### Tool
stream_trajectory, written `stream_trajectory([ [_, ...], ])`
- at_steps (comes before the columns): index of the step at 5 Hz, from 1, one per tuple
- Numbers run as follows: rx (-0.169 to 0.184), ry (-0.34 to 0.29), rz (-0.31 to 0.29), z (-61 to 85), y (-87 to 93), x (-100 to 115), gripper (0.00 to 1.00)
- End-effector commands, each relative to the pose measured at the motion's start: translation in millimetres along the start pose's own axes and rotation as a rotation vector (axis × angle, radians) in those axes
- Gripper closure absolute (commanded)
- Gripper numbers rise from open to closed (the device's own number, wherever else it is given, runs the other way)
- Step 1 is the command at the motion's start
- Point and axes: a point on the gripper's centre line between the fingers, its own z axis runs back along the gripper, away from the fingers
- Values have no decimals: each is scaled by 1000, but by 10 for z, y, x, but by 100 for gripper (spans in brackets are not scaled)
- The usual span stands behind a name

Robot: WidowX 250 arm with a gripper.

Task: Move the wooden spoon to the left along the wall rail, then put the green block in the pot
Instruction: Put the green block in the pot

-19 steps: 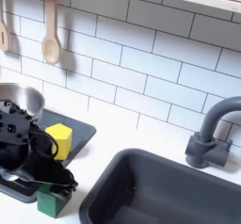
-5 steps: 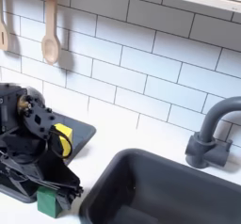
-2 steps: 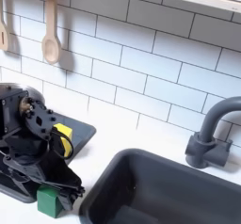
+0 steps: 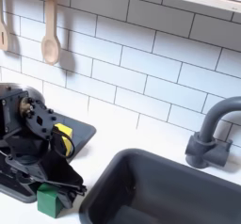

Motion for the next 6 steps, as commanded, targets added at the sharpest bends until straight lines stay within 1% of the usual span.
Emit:
stream_trajectory([
  [1,6,-4,-4,2,12,-13,100],
  [2,-1,-12,-2,42,7,-3,100],
  [3,-5,-35,0,131,14,46,100],
  [4,-5,-50,14,214,45,73,100],
  [6,22,-122,46,407,190,301,100],
])
